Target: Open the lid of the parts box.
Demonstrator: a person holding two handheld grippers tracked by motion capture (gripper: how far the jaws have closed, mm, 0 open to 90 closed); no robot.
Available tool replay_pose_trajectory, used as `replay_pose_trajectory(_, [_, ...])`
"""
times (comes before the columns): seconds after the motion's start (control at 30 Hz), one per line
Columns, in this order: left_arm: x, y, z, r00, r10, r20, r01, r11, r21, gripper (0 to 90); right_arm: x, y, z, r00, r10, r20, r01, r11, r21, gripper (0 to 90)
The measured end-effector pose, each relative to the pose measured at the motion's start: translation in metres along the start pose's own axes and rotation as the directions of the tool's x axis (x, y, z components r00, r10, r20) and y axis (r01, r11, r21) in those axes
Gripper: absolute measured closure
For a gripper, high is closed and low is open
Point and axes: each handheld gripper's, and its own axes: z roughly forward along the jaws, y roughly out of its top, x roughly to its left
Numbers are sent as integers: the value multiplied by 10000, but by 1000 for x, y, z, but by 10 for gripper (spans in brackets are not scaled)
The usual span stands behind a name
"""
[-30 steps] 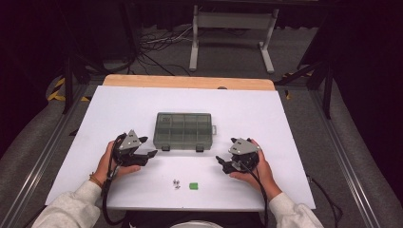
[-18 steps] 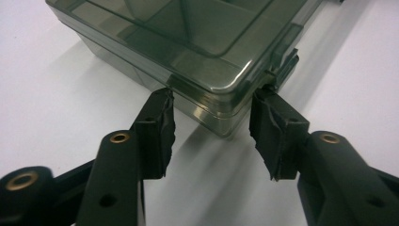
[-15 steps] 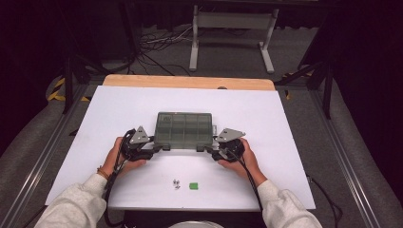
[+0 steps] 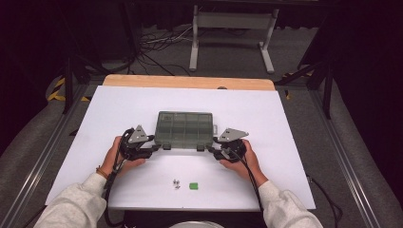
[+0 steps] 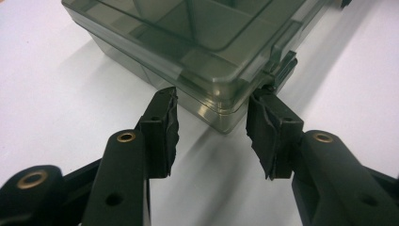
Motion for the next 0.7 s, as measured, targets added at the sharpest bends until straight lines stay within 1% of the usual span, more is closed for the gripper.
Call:
replay_pose_trajectory(0.03, [0, 0, -1, 10000, 48, -43, -48, 10000, 23, 545, 0, 0, 0, 10000, -22, 9, 22, 10000, 3, 573])
replay_pose_trajectory(0.13, [-1, -1, -3, 10000, 33, -3, -33, 10000, 13, 556, 1, 0, -1, 9999, -108, 31, 108, 9999, 21, 591])
replay_pose_trajectory(0.2, [-1, 0, -3, 10000, 65, -45, -65, 10000, 2, 548, 1, -1, -3, 9999, -115, 55, 115, 9999, 6, 618])
replay_pose_trajectory(0.27, [-1, -1, -5, 10000, -25, 0, 25, 10000, -74, 556, 1, 0, -3, 9999, -143, 78, 144, 9999, -15, 626])
replay_pose_trajectory(0.3, [-1, -1, -7, 10000, 14, -69, -15, 9999, -116, 566, 2, 0, -4, 9996, -212, 183, 212, 9998, -19, 637])
replay_pose_trajectory(0.37, [-1, -1, -10, 9999, -106, -50, 105, 9997, -226, 569, 3, 0, -6, 9994, -272, 209, 273, 9996, -45, 638])
replay_pose_trajectory(0.4, [0, -2, -12, 9999, -91, -78, 89, 9995, -311, 575, 3, 0, -7, 9992, -298, 250, 300, 9995, -63, 639])
replay_pose_trajectory(0.43, [0, -2, -12, 9999, -91, -78, 89, 9995, -311, 583, 3, 0, -7, 9992, -298, 250, 300, 9995, -63, 639])
replay_pose_trajectory(0.47, [0, -2, -13, 9999, -154, -68, 152, 9994, -319, 583, 4, 1, -8, 9989, -314, 346, 316, 9995, -55, 645])
replay_pose_trajectory(0.57, [1, -2, -14, 9999, -93, -134, 88, 9993, -355, 620, 5, 1, -10, 9983, -365, 452, 370, 9993, -90, 685])
replay_pose_trajectory(0.6, [0, -2, -14, 9999, -60, -109, 56, 9994, -346, 651, 5, 1, -11, 9981, -401, 467, 406, 9991, -91, 701])
replay_pose_trajectory(0.63, [-1, -2, -15, 9999, 69, -114, -73, 9994, -341, 676, 5, 1, -11, 9981, -405, 475, 410, 9991, -101, 712])
replay_pose_trajectory(0.7, [-1, -1, -16, 9999, 118, -106, -122, 9993, -367, 714, 5, 1, -13, 9977, -464, 491, 471, 9988, -121, 743])
